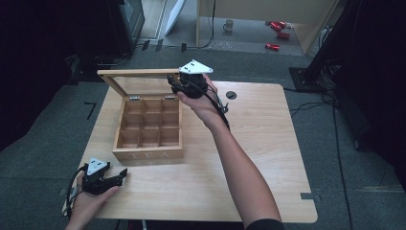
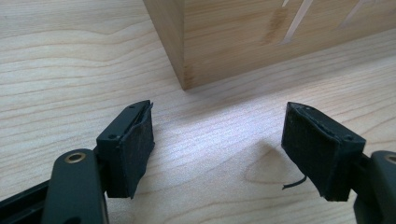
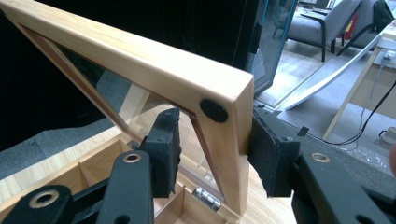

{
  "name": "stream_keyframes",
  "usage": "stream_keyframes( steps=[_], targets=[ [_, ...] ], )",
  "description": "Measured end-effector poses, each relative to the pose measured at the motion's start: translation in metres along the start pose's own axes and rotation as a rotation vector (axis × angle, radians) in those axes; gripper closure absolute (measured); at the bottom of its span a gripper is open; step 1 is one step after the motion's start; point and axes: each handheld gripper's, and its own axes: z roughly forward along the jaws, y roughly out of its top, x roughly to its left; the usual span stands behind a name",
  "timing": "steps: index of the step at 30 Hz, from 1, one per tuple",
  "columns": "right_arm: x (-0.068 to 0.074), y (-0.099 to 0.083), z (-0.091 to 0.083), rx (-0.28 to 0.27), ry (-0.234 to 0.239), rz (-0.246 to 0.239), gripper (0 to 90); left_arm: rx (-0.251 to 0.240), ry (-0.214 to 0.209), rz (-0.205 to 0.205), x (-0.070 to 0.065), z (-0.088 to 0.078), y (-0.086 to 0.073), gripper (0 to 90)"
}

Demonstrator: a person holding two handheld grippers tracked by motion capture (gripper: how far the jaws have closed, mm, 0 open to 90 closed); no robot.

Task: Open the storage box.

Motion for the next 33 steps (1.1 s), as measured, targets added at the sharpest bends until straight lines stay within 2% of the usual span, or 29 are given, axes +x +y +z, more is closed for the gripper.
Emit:
stream_keyframes(
  steps=[8,16,23,33],
  targets=[
    [-0.010,-0.001,0.016,0.003,-0.011,0.019,57.2,0.000,-0.001,0.001,0.000,0.000,0.000,25.5],
    [-0.018,-0.003,0.025,-0.016,-0.005,0.038,59.3,-0.001,-0.006,-0.001,0.000,0.000,0.000,25.2],
    [-0.024,-0.007,0.035,-0.008,-0.008,0.057,59.7,0.000,-0.007,0.004,0.000,0.000,0.000,25.2],
    [-0.032,-0.016,0.051,-0.006,-0.015,0.120,59.4,-0.001,-0.015,0.008,-0.001,0.001,0.000,23.0]
  ],
)
